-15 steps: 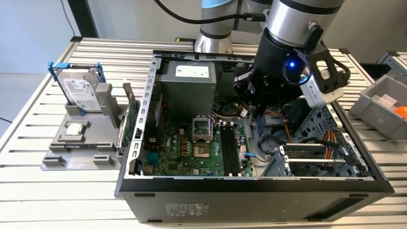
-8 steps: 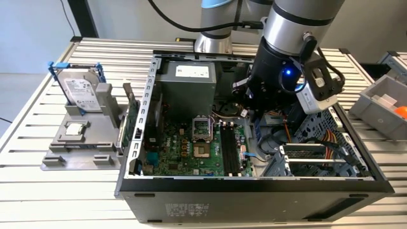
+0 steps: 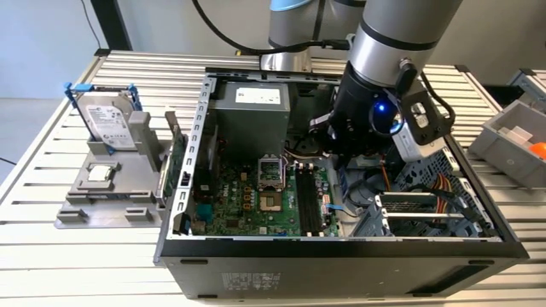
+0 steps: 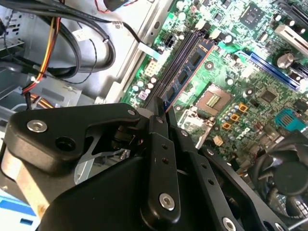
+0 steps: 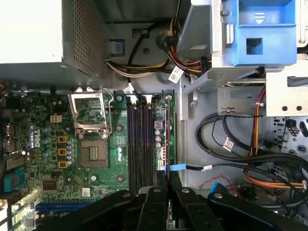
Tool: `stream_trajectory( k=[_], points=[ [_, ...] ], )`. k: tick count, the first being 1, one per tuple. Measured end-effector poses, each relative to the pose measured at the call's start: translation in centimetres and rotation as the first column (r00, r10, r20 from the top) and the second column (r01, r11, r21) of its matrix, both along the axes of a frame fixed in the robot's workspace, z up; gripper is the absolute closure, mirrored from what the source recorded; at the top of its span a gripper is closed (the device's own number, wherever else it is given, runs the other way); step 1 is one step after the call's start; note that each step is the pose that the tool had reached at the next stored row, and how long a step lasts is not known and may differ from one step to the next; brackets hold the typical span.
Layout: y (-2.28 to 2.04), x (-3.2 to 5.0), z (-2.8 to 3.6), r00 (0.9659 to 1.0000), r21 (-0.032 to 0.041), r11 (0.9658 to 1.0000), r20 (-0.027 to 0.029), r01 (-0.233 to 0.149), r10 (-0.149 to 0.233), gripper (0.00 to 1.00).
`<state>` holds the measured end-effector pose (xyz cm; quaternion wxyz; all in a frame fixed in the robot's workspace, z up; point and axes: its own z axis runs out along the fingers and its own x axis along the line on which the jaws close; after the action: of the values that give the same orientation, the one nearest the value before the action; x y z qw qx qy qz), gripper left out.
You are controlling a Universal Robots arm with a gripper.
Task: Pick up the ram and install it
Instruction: 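Insert the ram into the slot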
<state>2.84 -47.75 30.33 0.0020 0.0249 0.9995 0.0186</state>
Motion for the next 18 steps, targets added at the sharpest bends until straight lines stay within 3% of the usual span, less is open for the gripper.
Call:
stream_trajectory(
  k=[18],
  points=[
    [-0.01, -0.30, -3.26, 0.9987, -0.0018, 0.9987, -0.0001, -0.050, 0.050, 1.00]
  ],
)
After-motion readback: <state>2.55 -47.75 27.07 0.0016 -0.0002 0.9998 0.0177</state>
